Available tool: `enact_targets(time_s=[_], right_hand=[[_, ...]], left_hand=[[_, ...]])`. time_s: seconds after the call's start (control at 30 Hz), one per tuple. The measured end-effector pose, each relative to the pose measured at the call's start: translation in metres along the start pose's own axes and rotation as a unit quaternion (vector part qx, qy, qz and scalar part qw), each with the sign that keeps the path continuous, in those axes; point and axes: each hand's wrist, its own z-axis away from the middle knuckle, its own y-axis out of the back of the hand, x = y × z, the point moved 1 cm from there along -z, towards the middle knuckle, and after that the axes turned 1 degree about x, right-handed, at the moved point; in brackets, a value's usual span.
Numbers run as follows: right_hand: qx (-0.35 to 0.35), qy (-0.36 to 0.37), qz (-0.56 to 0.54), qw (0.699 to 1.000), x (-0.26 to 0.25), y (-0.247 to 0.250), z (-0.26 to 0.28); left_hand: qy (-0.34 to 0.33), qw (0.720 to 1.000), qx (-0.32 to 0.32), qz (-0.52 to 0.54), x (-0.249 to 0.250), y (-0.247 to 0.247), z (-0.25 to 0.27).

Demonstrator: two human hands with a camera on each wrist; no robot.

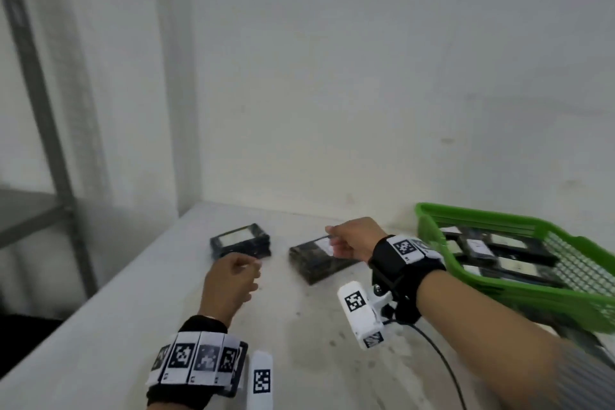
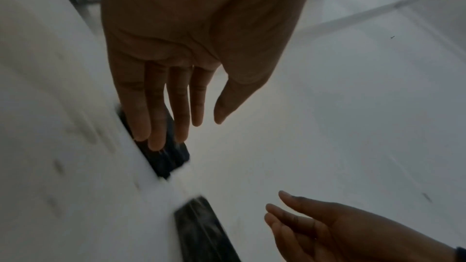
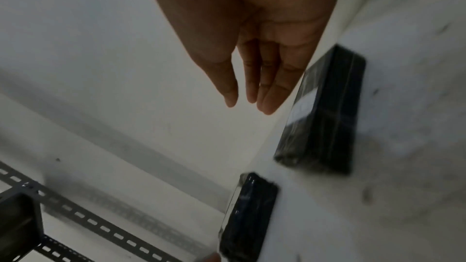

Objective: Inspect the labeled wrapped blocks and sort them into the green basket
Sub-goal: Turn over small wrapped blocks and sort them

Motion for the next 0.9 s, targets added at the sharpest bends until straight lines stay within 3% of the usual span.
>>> enact_targets(time_s=[0.07, 0.17, 0.43, 0.63, 0.73, 0.9], right_hand=[[-0.022, 0.006, -0.015, 1.000, -0.002, -0.041, -0.014], [-0.042, 0.046, 0.049, 0.997, -0.006, -0.091, -0.035], [-0.036, 0.045, 0.265, 0.963, 0.005, -0.142, -0.074], [-0.046, 0.017, 0.249, 0.967, 0.009, -0.134, -0.074], [-0.059, 0.024, 0.149, 0.987, 0.009, -0.124, -0.064], [-0.048, 0.065, 0.074, 0.994, 0.003, -0.103, -0.017]], left_hand=[[-0.009, 0.999, 0.048, 0.004, -0.007, 0.033, -0.005], [-0.006, 0.996, 0.083, 0.041, -0.016, 0.057, -0.011], [0.007, 0.991, 0.071, 0.109, -0.026, 0.059, -0.019], [0.006, 0.989, 0.081, 0.125, -0.030, 0.058, -0.022], [-0.011, 0.986, 0.098, 0.133, -0.029, 0.060, -0.022], [-0.041, 0.980, 0.129, 0.146, -0.018, 0.054, -0.015]])
